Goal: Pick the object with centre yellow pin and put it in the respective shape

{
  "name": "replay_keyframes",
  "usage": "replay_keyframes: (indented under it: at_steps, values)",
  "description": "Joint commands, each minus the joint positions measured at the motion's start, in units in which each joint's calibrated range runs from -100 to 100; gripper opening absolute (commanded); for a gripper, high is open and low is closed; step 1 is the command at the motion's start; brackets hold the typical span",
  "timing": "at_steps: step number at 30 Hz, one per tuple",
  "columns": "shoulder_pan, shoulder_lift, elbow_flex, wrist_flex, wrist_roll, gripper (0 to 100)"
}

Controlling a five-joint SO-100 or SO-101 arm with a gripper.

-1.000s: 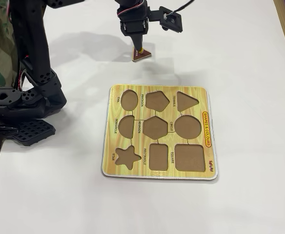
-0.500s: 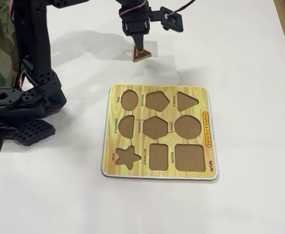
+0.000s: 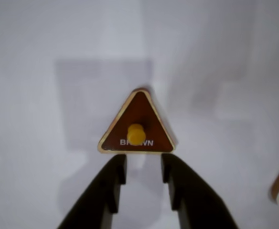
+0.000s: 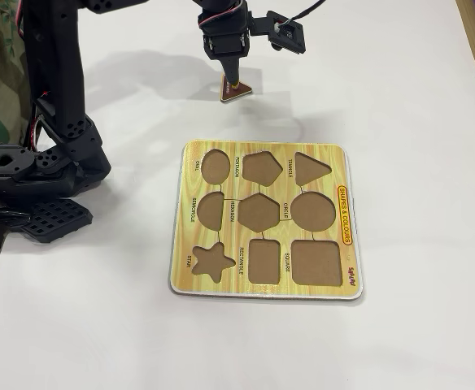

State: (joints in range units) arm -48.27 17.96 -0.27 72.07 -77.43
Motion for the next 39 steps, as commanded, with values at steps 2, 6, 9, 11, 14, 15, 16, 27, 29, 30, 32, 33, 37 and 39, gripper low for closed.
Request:
replay_keyframes:
  at_steps: [2,6,9,11,14,15,16,27,29,30,32,33,37,39]
  values:
    - [-1.24,-0.88,-2.88,-0.59,0.18,9]
    - [-1.34,1.04,-3.33,-1.62,0.18,9]
    - [-2.02,2.04,-3.6,-5.08,0.18,9]
    - [-2.51,2.13,-3.24,-6.81,0.18,9]
    - [-2.51,2.13,-2.7,-7.07,0.18,9]
    - [-2.51,2.13,-2.61,-6.81,0.18,9]
    - [-2.51,2.13,-2.61,-6.55,0.18,9]
    - [-1.73,2.13,-2.43,-7.07,0.29,9]
    - [-1.63,2.13,-2.43,-7.16,0.29,9]
    - [-1.54,2.13,-2.43,-7.16,0.29,9]
    - [-1.44,2.13,-2.34,-7.16,0.34,9]
    - [-1.44,2.21,-2.34,-7.16,0.34,9]
    - [-1.44,3.22,-2.43,-7.24,0.34,9]
    - [-1.44,3.38,-2.43,-7.24,0.34,9]
